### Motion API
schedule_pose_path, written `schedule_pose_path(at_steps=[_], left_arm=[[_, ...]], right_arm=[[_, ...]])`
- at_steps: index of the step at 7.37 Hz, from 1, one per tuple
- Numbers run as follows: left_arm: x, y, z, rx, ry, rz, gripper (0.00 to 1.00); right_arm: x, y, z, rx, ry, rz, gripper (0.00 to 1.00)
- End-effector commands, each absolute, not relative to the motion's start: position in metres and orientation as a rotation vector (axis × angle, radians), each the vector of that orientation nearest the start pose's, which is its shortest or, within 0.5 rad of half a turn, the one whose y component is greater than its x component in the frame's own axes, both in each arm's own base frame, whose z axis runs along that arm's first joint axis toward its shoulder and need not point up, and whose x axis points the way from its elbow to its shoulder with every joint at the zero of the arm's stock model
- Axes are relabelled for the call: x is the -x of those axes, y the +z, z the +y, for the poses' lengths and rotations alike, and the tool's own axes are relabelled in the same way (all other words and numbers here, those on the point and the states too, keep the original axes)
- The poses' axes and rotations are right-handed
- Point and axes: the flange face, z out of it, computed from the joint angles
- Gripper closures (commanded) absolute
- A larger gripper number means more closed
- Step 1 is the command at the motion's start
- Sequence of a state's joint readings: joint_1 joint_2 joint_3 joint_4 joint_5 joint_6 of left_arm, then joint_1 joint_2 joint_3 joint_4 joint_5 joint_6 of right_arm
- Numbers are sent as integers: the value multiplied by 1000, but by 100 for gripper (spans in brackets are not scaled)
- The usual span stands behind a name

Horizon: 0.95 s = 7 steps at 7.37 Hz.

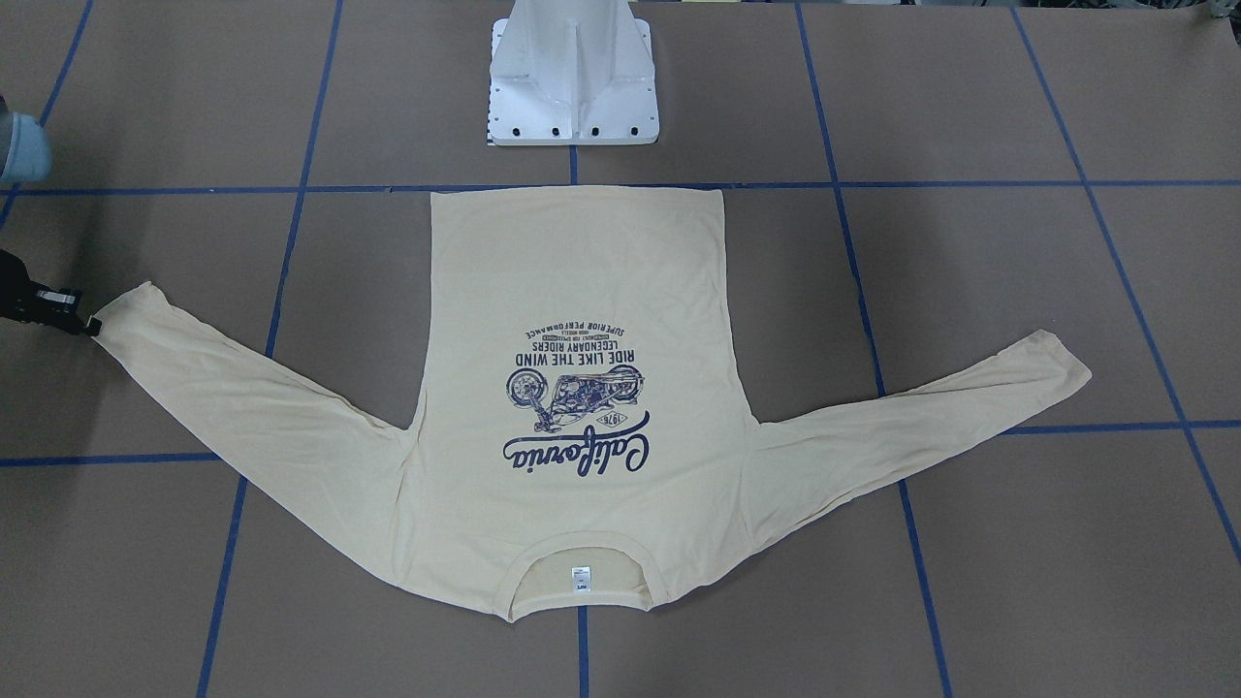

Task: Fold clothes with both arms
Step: 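Lower the right gripper to the cuff of the nearest sleeve and grasp it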

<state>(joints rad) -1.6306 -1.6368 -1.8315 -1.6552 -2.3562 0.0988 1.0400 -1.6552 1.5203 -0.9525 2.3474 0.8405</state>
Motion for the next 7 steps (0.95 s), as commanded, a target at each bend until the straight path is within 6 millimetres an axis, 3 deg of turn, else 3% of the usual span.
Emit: schedule_pose_path(at_steps=[1,3,4,6,7], left_arm=[[94,485,-514,-450,197,741,0],[94,486,-514,-448,197,742,0],[94,485,-514,-450,199,743,0],[94,481,-513,-458,204,743,0],[94,481,-513,-460,204,743,0]], right_arm=[[188,651,-446,124,96,-887,99],[188,639,-446,117,85,-911,100],[186,620,-447,97,72,-940,100],[167,569,-452,75,78,-1038,100],[173,529,-466,88,151,-1081,100]])
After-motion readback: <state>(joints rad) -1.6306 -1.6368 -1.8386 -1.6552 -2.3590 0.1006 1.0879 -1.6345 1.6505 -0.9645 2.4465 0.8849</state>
